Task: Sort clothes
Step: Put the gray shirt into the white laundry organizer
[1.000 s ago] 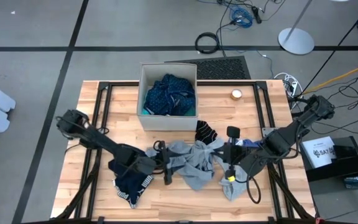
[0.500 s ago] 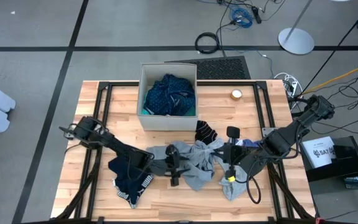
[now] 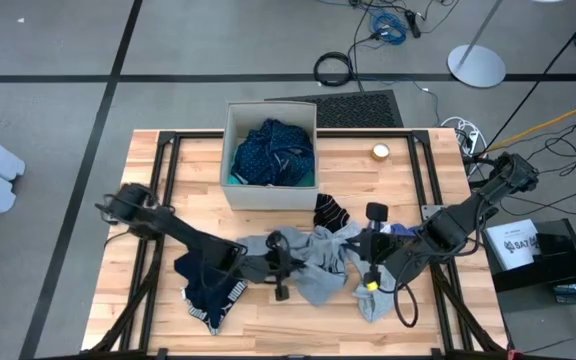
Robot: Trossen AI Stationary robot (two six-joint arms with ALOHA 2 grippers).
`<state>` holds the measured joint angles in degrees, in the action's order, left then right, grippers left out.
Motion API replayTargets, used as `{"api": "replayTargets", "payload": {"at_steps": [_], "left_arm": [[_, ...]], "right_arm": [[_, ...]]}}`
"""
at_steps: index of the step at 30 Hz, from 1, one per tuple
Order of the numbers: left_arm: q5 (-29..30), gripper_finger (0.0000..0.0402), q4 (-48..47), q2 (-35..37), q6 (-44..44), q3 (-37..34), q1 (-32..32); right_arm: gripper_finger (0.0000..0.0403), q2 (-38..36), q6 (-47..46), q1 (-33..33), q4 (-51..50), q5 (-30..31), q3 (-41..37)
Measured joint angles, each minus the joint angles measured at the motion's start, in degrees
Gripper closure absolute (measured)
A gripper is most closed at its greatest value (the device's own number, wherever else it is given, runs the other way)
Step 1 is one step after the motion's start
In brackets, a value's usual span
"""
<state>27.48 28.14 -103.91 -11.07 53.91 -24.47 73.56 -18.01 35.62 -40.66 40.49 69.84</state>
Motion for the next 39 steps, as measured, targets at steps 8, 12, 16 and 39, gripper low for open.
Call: {"api": "replayTargets", "payload": {"at_steps": [8, 12, 16, 39], "left_arm": [[10.0, 0.0398, -24.7, 18.2, 0.9, 2.9, -5.5], [14.7, 0.0398, -35.3, 26.6, -1.9, 2.9, -8.2], [17.8, 0.0398, -47.9, 32.5, -10.0, 2.9, -9.5], [11.6, 0.0222, -40.1, 28.7, -22.5, -4.5, -11.8]], "right_arm": [[0.0403, 0.0, -3.6, -0.1, -5.1, 0.3, 0.0], [0.0403, 0.0, -3.9, -0.4, -5.5, 0.3, 0.0], [0.0403, 0.0, -3.9, -0.4, -5.5, 0.3, 0.0], [0.0403, 0.0, -7.1, -1.1, -6.5, -0.1, 0.0]]}}
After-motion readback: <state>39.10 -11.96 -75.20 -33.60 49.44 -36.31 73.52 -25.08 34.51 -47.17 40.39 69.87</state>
